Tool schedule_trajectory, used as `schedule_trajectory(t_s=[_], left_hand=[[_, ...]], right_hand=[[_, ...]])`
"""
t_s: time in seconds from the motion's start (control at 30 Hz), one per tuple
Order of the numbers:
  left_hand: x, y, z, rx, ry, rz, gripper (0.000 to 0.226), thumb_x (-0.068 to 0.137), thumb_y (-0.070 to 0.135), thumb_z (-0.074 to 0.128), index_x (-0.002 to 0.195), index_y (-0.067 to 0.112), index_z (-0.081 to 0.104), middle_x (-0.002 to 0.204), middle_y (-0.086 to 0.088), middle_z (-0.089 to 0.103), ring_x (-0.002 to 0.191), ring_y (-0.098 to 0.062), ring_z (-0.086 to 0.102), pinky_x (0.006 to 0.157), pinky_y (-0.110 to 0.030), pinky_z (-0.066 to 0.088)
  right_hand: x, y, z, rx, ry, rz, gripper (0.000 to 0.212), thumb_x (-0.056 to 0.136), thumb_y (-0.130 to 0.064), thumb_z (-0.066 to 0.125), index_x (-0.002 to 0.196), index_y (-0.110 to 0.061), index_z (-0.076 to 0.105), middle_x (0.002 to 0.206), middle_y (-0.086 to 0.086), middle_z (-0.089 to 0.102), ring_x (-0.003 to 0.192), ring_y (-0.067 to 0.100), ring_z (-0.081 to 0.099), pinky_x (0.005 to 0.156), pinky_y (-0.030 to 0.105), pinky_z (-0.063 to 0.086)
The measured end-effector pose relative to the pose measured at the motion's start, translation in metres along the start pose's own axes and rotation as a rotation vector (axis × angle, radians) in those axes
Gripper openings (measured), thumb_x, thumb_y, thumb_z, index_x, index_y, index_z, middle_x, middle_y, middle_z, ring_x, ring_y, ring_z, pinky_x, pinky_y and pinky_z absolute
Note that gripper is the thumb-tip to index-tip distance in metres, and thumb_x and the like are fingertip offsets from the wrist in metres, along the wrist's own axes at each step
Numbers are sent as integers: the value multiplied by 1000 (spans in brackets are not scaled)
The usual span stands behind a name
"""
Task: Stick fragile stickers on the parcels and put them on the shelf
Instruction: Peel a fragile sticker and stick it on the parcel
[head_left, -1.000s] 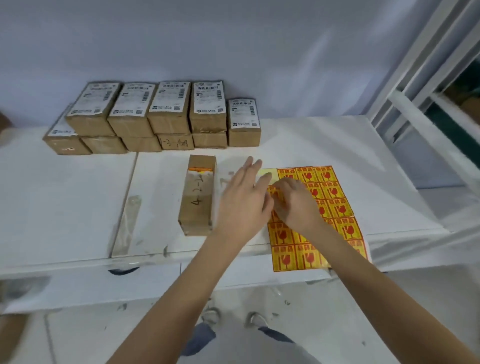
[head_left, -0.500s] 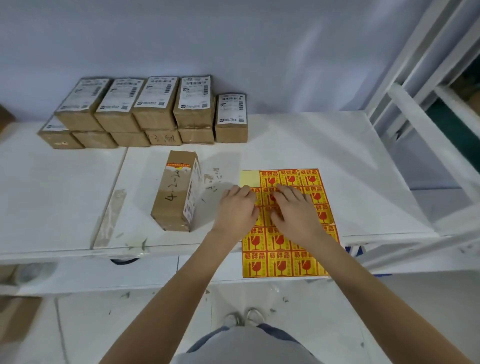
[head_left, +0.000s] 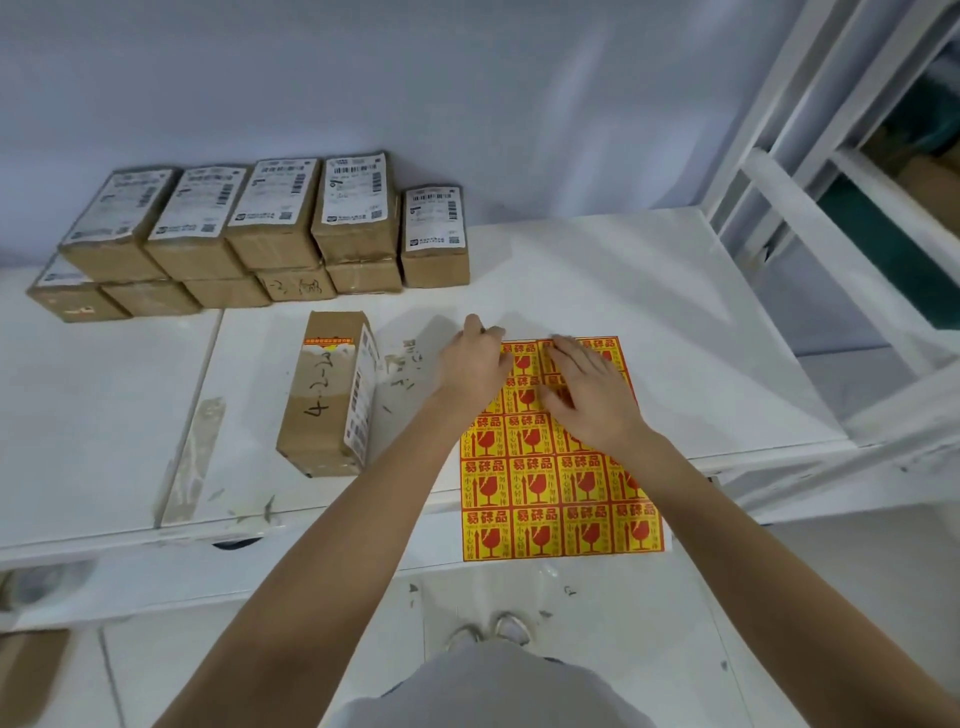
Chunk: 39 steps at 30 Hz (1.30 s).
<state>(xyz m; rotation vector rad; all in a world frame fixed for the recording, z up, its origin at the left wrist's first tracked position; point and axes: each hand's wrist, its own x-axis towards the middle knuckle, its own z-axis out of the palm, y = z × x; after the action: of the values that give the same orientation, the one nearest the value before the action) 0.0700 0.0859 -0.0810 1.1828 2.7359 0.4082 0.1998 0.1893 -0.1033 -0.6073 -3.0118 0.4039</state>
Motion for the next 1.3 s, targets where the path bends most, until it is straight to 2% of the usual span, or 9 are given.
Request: schedule_trajectory(t_s=[0.07, 0.13, 0.3, 0.53, 0.73, 0.8, 0.93, 1.17, 1.3], left_hand=[[2, -1, 2, -12, 18, -2, 35, 97, 30, 47, 129, 16, 53, 119, -9, 47, 102, -24, 56, 79, -34, 47], [2, -2, 3, -21, 42, 4, 33, 97, 31, 48, 125, 17, 56, 116, -8, 48, 100, -23, 57, 77, -33, 47], [4, -3, 6, -50, 79, -12, 28, 96, 31, 50, 117, 15, 58, 114, -7, 49, 97, -22, 58, 74, -32, 48], [1, -2, 11, -51, 136, -53, 30, 96, 31, 50, 115, 11, 63, 113, -7, 51, 96, -21, 58, 74, -30, 48], [2, -3, 12, -192, 156, -112, 24, 92, 30, 57, 111, 18, 65, 112, -3, 54, 95, -18, 62, 71, -28, 49], [6, -4, 12, -266, 137, -170, 18, 91, 29, 59, 105, 20, 66, 110, -1, 57, 93, -17, 62, 70, -27, 47], [14, -4, 11, -390, 107, -240, 7, 90, 24, 60, 89, 22, 67, 100, 4, 67, 92, -14, 63, 77, -32, 53], [19, -3, 12, -503, 99, -274, 11, 94, 22, 53, 95, 20, 64, 99, 6, 65, 90, -11, 57, 76, -26, 45], [19, -5, 14, -611, 100, -284, 9, 94, 20, 54, 94, 18, 63, 95, 5, 64, 92, -13, 59, 80, -28, 47]], right_hand=[[-1, 4, 3, 55, 19, -7, 80, 84, -60, 10, 146, -13, 30, 155, 1, 24, 144, 16, 18, 117, 36, 11], [-1, 7, 5, 72, 26, -4, 80, 84, -60, 7, 146, -15, 29, 155, 0, 24, 144, 15, 17, 117, 35, 9], [0, 8, 6, 56, 28, -22, 80, 84, -59, 6, 147, -14, 29, 155, 0, 23, 144, 15, 16, 117, 34, 8], [0, 9, 8, 35, 42, -28, 80, 84, -59, 7, 147, -15, 28, 156, 0, 22, 145, 15, 15, 116, 33, 6], [0, 9, 9, 27, 58, -32, 78, 86, -58, 9, 147, -15, 29, 156, 0, 22, 145, 15, 15, 116, 32, 6], [0, 10, 9, 24, 57, -34, 75, 87, -57, 11, 147, -15, 29, 156, 0, 22, 145, 15, 15, 116, 31, 4], [1, 11, 10, 28, 63, -38, 73, 88, -55, 14, 147, -14, 29, 155, 1, 23, 144, 16, 16, 115, 30, 4], [1, 11, 10, 35, 66, -39, 80, 84, -59, 7, 146, -14, 31, 155, 1, 25, 144, 16, 17, 116, 32, 6], [1, 11, 10, 31, 64, -37, 80, 84, -59, 8, 146, -14, 30, 155, 0, 24, 144, 15, 17, 116, 32, 6]])
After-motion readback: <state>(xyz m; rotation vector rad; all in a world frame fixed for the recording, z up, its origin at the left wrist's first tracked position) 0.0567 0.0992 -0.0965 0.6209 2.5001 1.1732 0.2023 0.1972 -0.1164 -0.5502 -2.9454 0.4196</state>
